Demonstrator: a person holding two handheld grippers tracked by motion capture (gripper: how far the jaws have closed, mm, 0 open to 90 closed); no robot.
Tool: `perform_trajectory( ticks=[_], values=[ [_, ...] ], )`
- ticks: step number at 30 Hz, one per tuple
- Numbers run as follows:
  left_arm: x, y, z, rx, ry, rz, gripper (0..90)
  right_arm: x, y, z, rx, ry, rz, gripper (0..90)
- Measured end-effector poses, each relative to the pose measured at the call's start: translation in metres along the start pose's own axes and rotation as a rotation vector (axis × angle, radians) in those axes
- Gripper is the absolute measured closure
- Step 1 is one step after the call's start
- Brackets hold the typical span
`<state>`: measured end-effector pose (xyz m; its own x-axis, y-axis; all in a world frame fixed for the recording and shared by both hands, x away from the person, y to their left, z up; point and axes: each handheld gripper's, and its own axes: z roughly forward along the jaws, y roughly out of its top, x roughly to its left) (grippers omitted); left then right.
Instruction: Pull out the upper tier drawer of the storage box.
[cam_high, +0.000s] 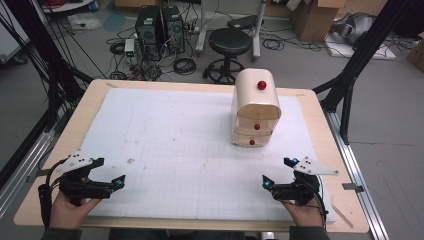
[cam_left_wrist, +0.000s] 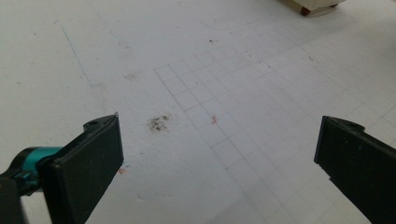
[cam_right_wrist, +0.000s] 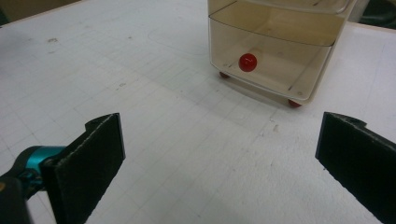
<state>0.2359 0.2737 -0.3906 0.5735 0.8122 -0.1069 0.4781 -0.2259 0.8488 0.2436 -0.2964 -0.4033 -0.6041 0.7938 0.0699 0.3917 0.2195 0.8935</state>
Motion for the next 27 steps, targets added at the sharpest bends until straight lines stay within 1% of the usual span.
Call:
perform_trajectory(
  ticks=[2, 5, 6, 11, 13, 17, 26, 27],
  values=[
    [-0.0001, -0.0004, 0.0002, -0.001, 0.001, -0.004, 1.7, -0.0004, 0.0002, 0.0005, 0.001, 0.002, -0.007, 0.2],
    [0.0, -0.0003, 0.0002, -0.001, 0.001, -0.004, 1.7, -0.0003, 0.0006, 0.0007, -0.004, -0.003, -0.002, 0.2],
    [0.0004, -0.0003, 0.0002, -0.001, 0.001, -0.002, 1.7, -0.0012, 0.0008, 0.0011, -0.007, -0.003, -0.009, 0.2],
    [0.0025, -0.0006, 0.0009, 0.003, 0.003, -0.003, 1.7, -0.0026, 0.0013, 0.0026, -0.007, -0.009, -0.012, 0.2],
    [0.0026, -0.001, 0.0016, 0.004, 0.001, -0.005, 1.7, -0.0024, 0.001, 0.0031, -0.005, -0.007, -0.009, 0.3],
    [0.002, -0.0012, 0.0031, 0.007, -0.005, -0.002, 1.7, -0.0018, 0.0009, 0.003, 0.0, -0.013, -0.019, 0.3],
    [0.0004, -0.0006, 0.0055, 0.006, -0.011, 0.0, 1.7, 0.0005, 0.0022, 0.0026, -0.012, -0.024, -0.031, 0.2],
    [0.0004, -0.0007, 0.0055, 0.008, -0.012, 0.006, 1.7, 0.0009, 0.0021, 0.003, -0.012, -0.025, -0.033, 0.3]
  ],
)
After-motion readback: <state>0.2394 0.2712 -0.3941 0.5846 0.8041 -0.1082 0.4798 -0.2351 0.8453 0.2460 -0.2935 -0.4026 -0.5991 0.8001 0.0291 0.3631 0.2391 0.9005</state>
